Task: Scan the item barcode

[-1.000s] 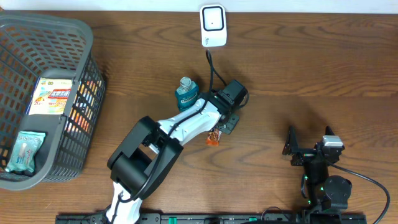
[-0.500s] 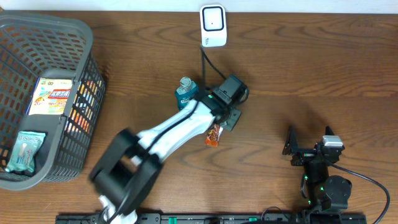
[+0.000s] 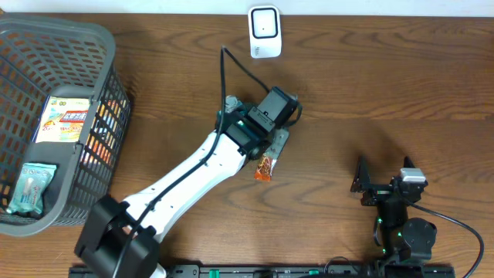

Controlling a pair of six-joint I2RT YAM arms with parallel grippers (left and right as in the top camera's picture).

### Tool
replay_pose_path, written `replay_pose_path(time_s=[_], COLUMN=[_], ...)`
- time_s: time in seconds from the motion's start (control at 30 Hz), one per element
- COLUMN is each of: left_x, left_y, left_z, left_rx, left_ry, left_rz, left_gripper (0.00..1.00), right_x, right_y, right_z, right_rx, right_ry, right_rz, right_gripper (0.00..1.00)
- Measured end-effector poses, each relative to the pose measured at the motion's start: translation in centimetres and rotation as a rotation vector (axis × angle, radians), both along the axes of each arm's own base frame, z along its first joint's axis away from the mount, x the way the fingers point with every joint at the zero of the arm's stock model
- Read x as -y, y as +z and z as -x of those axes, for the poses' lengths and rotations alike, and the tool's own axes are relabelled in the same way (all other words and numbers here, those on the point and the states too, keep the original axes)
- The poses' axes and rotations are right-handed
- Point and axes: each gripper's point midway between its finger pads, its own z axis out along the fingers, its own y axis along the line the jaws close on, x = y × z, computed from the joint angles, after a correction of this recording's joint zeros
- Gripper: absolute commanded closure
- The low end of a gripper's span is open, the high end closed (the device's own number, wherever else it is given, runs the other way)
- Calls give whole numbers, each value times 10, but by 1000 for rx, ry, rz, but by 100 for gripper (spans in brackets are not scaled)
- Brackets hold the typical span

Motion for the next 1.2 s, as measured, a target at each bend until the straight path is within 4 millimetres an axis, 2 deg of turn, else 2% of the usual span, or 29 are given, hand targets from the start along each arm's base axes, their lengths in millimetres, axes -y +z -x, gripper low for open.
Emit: replay_pose_path(time_s=[0.3, 0.53, 0.63, 0.87, 1.2], left_x=[-9, -6, -3, 3, 8], left_y=[-48, -85, -100, -118, -117], left_z=[5, 2, 8, 18, 15], left_rx=[-98, -115, -161, -238, -231], left_ry=[151, 214, 212, 196, 180], left_rz=[-16, 7, 10, 20, 39], left_gripper=[94, 93, 93, 93, 93], right_x=[0, 0, 0, 0, 0], right_y=[0, 0, 0, 0, 0], right_z=[0, 0, 0, 0, 0], right_rx=[0, 0, 0, 0, 0], right_ry=[0, 0, 0, 0, 0], right_rz=[0, 0, 0, 0, 0], right_gripper=[1, 1, 1, 1, 1])
